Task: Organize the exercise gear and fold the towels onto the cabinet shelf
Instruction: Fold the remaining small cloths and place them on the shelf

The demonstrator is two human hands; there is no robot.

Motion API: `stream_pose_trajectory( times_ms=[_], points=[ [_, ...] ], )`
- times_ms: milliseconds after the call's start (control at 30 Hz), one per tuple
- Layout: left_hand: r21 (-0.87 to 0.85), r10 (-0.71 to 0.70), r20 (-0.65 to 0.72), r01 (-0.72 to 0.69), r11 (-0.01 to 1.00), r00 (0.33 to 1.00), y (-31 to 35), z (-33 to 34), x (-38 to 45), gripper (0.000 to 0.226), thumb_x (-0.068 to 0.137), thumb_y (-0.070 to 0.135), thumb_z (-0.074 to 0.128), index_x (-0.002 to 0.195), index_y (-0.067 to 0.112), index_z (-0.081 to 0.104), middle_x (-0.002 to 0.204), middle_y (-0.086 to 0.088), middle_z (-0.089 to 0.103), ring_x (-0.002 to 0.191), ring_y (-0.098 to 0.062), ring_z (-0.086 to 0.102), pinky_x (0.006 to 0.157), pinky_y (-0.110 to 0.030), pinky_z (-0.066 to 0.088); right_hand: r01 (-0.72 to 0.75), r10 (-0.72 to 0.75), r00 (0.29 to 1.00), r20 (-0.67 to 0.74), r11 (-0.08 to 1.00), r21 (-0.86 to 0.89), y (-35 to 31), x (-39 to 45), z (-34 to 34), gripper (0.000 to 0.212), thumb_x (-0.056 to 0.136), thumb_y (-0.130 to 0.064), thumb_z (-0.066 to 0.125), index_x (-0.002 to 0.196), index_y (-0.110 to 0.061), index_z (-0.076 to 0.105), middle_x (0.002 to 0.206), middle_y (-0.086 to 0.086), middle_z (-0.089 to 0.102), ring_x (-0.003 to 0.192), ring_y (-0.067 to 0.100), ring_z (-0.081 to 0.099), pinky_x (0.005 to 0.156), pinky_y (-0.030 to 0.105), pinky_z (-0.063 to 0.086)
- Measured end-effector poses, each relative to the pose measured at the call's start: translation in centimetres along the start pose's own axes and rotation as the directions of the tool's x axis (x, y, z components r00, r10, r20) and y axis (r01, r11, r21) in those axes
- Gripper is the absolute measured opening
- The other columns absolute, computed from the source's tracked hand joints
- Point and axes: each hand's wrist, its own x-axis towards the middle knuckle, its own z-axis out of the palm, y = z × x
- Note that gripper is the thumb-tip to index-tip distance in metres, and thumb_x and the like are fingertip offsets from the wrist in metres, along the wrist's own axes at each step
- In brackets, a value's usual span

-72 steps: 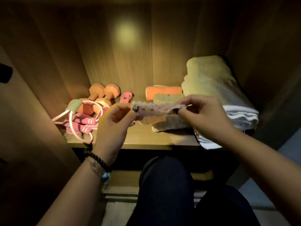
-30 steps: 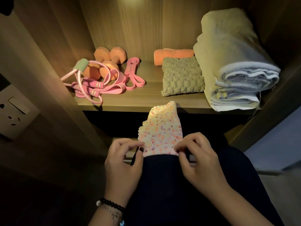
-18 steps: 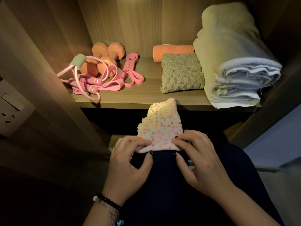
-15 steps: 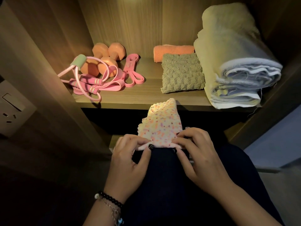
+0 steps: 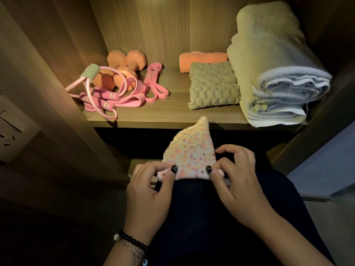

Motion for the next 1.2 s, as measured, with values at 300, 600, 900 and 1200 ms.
stream_pose_trajectory(
  times_ms=[300, 600, 900, 1200],
  points=[
    [0.166, 0.182, 0.012, -0.182, 0.969, 0.983, 0.0, -0.3, 1.2, 0.015, 0.082, 0.008, 0.071, 0.088, 0.021, 0.073, 0.094, 0.008, 0.060, 0.095, -0.010, 0.055, 0.083, -0.023, 0.045, 0.275, -0.286, 0.955, -0.080, 0.953, -0.127, 0.2, 0.9, 0.3, 0.010, 0.081, -0.003, 0.068, 0.090, -0.006, 0.071, 0.100, 0.008, 0.061, 0.099, 0.024, 0.055, 0.086, 0.035, 0.043],
    [0.035, 0.206, 0.199, -0.217, 0.976, 0.958, 0.2, -0.5, 1.1, 0.028, 0.081, 0.024, 0.055, 0.102, 0.020, 0.072, 0.101, 0.008, 0.060, 0.105, -0.010, 0.055, 0.089, -0.037, 0.046, 0.231, -0.221, 0.953, 0.208, 0.972, -0.026, 0.4, 0.9, -1.0, 0.027, 0.091, -0.029, 0.050, 0.110, -0.016, 0.064, 0.108, -0.004, 0.054, 0.106, 0.012, 0.050, 0.089, 0.035, 0.045],
    [-0.067, 0.049, 0.142, -0.040, 0.997, 0.989, 0.8, -0.3, 0.9, 0.020, 0.089, 0.038, 0.051, 0.103, 0.029, 0.062, 0.101, 0.016, 0.062, 0.099, -0.009, 0.061, 0.079, -0.022, 0.047, 0.052, -0.087, 0.976, 0.201, 0.983, 0.174, -0.5, 1.9, -1.3, 0.011, 0.095, -0.025, 0.050, 0.095, -0.025, 0.061, 0.090, -0.023, 0.051, 0.091, 0.007, 0.048, 0.079, 0.023, 0.036],
    [0.076, -0.040, 0.059, 0.036, 0.996, 0.997, 1.3, 0.6, 1.9, 0.016, 0.083, 0.021, 0.067, 0.093, 0.030, 0.058, 0.093, 0.017, 0.058, 0.091, 0.001, 0.055, 0.072, -0.009, 0.042, 0.044, -0.044, 0.998, 0.053, 0.999, 0.014, -1.2, 2.5, -0.3, 0.009, 0.087, -0.010, 0.065, 0.093, -0.016, 0.064, 0.092, -0.012, 0.054, 0.086, 0.009, 0.053, 0.075, 0.033, 0.046]
  ],
)
